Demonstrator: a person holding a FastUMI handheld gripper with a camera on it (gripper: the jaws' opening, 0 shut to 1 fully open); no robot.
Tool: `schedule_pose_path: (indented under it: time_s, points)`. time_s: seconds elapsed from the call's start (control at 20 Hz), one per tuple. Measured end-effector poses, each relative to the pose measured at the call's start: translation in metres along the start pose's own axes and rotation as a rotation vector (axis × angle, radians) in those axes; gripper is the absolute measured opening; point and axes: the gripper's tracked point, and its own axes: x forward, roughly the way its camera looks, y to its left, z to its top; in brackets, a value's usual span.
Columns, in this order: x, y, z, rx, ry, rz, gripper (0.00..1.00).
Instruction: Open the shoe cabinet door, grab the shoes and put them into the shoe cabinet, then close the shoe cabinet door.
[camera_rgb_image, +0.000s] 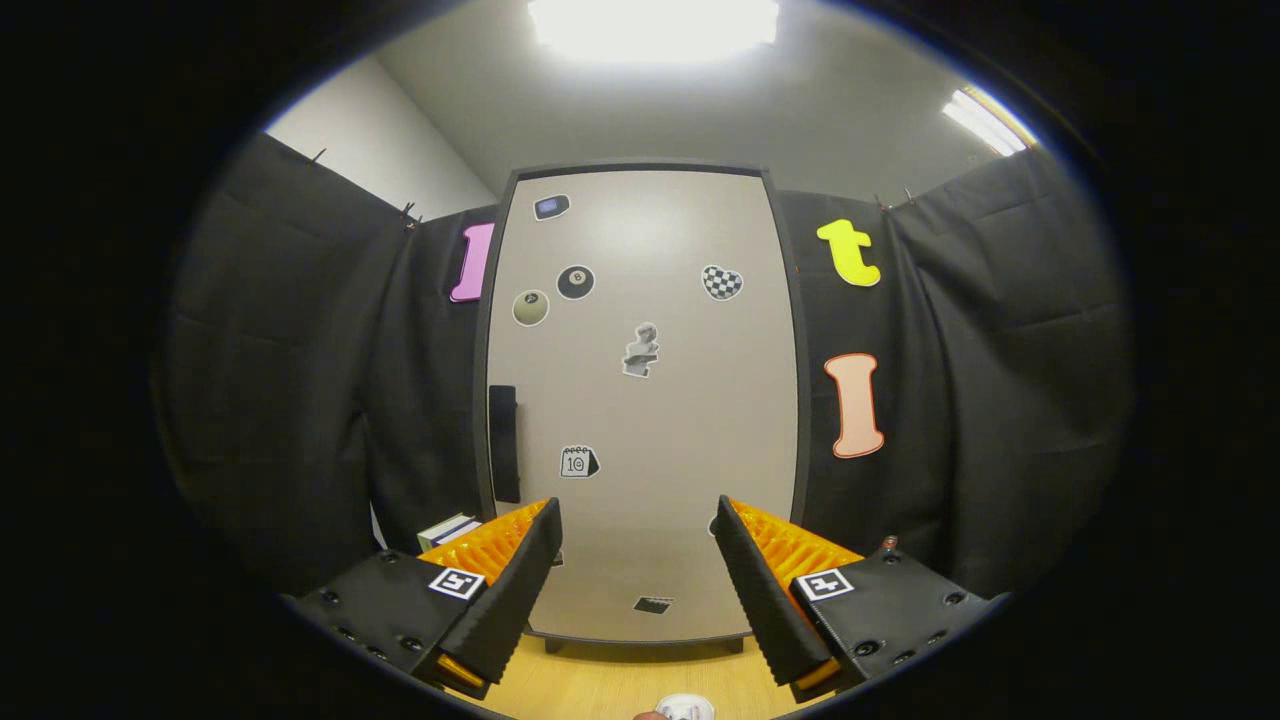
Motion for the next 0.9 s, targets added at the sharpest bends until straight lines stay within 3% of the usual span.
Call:
schedule_pose_path:
  time_s: [0.6, 0.9]
  points:
    - [0.079, 0.064, 0.043, 0.025, -0.016, 0.08, 0.97]
    - [0.123, 0.099, 0.035, 0.003, 0.015, 0.118, 0.97]
